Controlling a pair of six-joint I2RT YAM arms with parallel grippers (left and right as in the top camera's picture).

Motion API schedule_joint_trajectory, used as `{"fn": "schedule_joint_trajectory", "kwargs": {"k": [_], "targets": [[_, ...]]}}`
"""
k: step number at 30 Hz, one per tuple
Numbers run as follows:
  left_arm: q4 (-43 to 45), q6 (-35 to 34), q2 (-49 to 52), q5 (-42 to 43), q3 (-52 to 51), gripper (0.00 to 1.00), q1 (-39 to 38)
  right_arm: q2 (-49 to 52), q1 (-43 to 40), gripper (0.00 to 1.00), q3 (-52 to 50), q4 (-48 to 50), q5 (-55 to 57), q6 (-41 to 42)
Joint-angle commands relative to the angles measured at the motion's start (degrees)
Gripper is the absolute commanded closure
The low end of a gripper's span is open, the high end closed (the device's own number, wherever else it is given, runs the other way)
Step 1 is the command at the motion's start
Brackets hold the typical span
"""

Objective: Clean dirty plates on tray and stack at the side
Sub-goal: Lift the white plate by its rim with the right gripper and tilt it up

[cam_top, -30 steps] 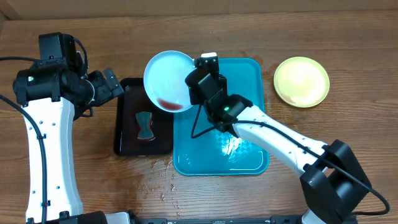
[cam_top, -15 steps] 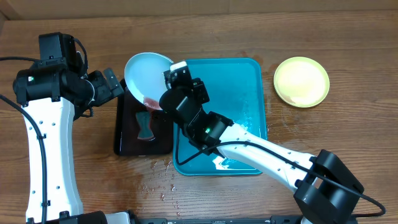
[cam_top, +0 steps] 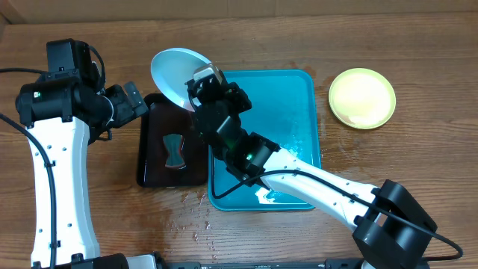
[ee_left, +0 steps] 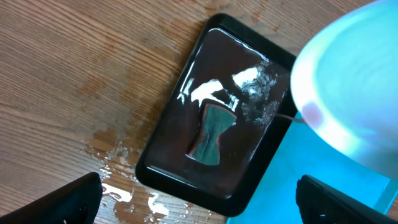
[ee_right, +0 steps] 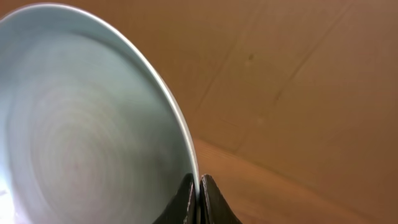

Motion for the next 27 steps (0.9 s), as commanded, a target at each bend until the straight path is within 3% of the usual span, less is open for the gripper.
{"fn": "schedule_joint_trajectory", "kwargs": {"k": [1, 14, 27], "targets": [[0.04, -0.33, 0.37, -0.57, 0.96, 0.00, -0.04, -1.49, 0.52, 0.96, 1.57, 3.69, 2.32, -6.69], [0.04, -0.33, 0.37, -0.57, 0.96, 0.00, -0.04, -1.51, 3.37, 0.96, 1.57, 15.45, 2.34, -17.70], [0.07, -0.35, 0.37, -0.57, 0.96, 0.00, -0.04, -1.51, 3.72, 0.96, 1.57, 22.97, 2.73, -17.20]]}}
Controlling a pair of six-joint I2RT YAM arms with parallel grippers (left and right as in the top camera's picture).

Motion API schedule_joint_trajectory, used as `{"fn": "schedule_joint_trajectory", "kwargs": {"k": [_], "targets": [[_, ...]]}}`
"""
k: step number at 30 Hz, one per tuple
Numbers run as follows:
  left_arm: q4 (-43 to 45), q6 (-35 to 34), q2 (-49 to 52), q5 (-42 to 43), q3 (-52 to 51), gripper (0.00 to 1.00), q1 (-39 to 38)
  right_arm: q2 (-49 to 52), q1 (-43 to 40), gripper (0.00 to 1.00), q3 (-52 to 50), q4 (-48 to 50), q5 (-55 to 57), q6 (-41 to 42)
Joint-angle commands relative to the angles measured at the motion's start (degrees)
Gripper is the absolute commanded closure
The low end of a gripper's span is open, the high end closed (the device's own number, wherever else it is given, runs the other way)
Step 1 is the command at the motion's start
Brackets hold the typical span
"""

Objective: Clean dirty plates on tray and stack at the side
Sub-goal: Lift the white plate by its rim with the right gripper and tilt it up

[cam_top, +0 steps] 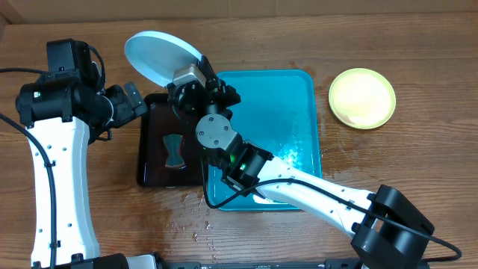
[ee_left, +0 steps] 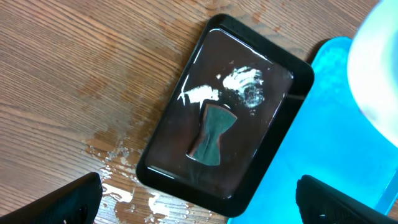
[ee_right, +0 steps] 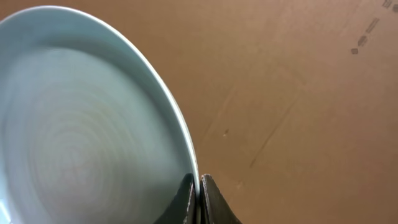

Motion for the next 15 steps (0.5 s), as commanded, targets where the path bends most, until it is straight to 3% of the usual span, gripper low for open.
{"fn": "schedule_joint_trajectory", "kwargs": {"k": [1, 12, 15], "targets": [[0.04, -0.33, 0.37, -0.39, 0.96, 0.00, -0.04, -1.51, 0.31, 0.96, 1.57, 0.81, 0.59, 0.31], [0.07, -0.33, 0.37, -0.39, 0.96, 0.00, -0.04, -1.51, 0.24, 0.96, 1.57, 0.26, 0.61, 0.55], [0.04, -0.33, 0.37, -0.39, 0.96, 0.00, -0.04, -1.51, 0.04, 0.96, 1.57, -2.86, 0.61, 4.90]]}}
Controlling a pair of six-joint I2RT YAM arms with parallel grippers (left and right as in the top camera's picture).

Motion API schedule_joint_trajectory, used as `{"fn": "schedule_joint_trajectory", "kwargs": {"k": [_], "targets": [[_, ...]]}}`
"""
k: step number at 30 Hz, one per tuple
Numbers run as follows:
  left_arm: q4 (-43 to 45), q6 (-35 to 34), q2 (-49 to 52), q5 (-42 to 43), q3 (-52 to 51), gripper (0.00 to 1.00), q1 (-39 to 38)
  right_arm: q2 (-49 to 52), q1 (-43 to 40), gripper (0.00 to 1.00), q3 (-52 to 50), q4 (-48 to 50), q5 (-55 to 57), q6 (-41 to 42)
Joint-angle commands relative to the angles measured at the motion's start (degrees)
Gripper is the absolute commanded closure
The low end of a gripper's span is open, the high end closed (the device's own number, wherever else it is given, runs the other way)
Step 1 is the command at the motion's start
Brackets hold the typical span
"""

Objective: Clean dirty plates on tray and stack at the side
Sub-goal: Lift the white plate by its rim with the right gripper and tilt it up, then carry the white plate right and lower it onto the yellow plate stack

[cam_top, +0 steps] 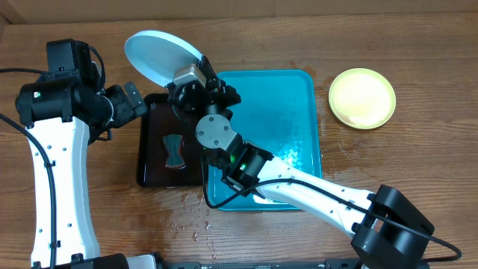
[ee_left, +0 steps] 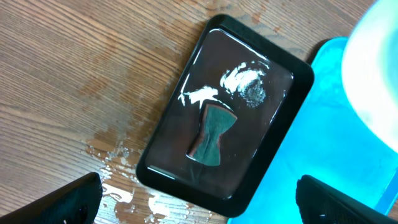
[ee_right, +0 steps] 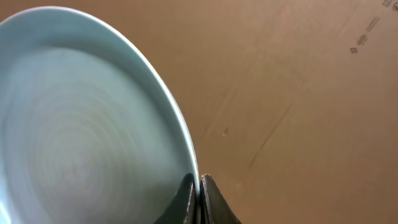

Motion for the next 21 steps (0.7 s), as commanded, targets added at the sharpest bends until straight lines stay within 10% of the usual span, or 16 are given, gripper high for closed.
{"fn": "schedule_joint_trajectory", "kwargs": {"k": [1, 15, 21], "targets": [[0.04, -0.33, 0.37, -0.37, 0.96, 0.00, -0.04, -1.51, -0.22, 0.96, 1.57, -3.43, 0.57, 7.21], [0.07, -0.33, 0.37, -0.37, 0.96, 0.00, -0.04, -1.51, -8.63, 0.96, 1.57, -42.62, -19.61, 60.48], [0.07, -0.33, 0.37, -0.37, 0.96, 0.00, -0.07, -2.34, -13.49, 0.96, 1.57, -45.42, -23.56, 63.32]]}}
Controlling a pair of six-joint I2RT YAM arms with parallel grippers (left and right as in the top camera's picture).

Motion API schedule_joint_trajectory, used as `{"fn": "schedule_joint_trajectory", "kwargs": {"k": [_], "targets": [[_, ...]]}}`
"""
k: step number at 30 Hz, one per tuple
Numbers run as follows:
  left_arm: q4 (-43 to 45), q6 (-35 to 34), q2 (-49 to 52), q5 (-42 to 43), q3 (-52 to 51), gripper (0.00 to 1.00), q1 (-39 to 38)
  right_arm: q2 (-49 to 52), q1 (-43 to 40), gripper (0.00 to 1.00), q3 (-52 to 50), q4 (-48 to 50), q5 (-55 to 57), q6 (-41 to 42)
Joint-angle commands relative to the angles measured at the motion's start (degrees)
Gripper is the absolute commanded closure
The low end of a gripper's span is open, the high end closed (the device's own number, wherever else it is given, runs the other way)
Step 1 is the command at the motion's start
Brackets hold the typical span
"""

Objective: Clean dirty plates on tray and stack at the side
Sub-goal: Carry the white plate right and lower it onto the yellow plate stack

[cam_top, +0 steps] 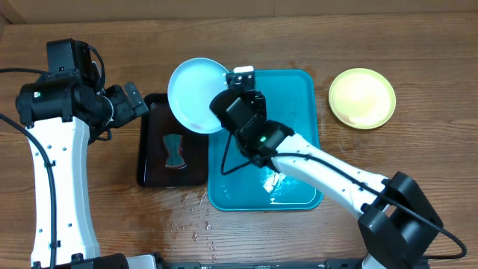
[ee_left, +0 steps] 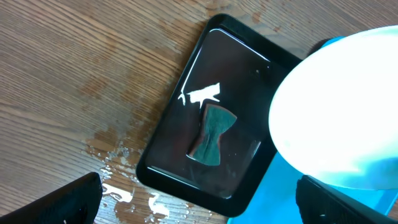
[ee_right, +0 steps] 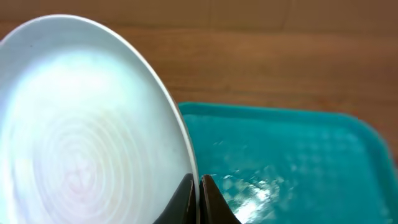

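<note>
My right gripper (ee_right: 199, 193) is shut on the rim of a white plate (cam_top: 196, 95), held in the air over the seam between the teal tray (cam_top: 291, 112) and the black tray (cam_top: 153, 161). The same white plate (ee_left: 339, 134) fills the right of the left wrist view and the left of the right wrist view (ee_right: 87, 118). A dark green sponge (ee_left: 211, 134) lies in the wet black tray (ee_left: 180, 155). My left gripper (ee_left: 198, 199) hangs open, high above the black tray's near corner. A yellow plate (cam_top: 362, 97) sits on the table at the right.
The teal tray (ee_right: 292, 162) is wet, with nothing on it. Water is spilled on the wood (cam_top: 190, 217) in front of the black tray. A cardboard wall runs along the table's far edge (cam_top: 299, 6).
My right gripper has come down and right with the white plate: it was tilted up near the far edge, and now faces up over the two trays' seam. The left arm has not moved.
My right gripper held the white plate tilted over the black tray's far right corner. Then the plate stood steeper and further left, facing the cardboard wall, and stayed so. Now it is lower, over the trays' seam. The left gripper stayed open above the black tray throughout.
</note>
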Motion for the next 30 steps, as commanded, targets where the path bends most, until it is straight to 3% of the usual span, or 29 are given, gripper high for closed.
{"fn": "schedule_joint_trajectory", "kwargs": {"k": [1, 12, 20, 25, 30], "targets": [[0.07, -0.33, 0.35, -0.39, 0.96, 0.00, -0.07, -2.93, -3.08, 0.96, 0.94, -0.68, -4.20, 5.95], [0.07, -0.33, 0.35, -0.39, 0.96, 0.00, -0.07, -9.20, -28.04, 0.96, 0.94, -10.34, -19.98, 7.23], [0.07, -0.33, 0.35, -0.39, 0.96, 0.00, -0.07, -9.09, -48.72, 0.96, 0.83, -17.07, -20.61, 7.19], [0.07, -0.33, 0.35, -0.39, 0.96, 0.00, -0.07, -7.87, -57.20, 0.96, 0.81, -21.51, -20.63, 7.19], [0.07, -0.33, 0.35, -0.39, 0.96, 0.00, -0.07, -4.50, -59.28, 0.96, 0.42, -24.15, -20.65, 7.17]]}}
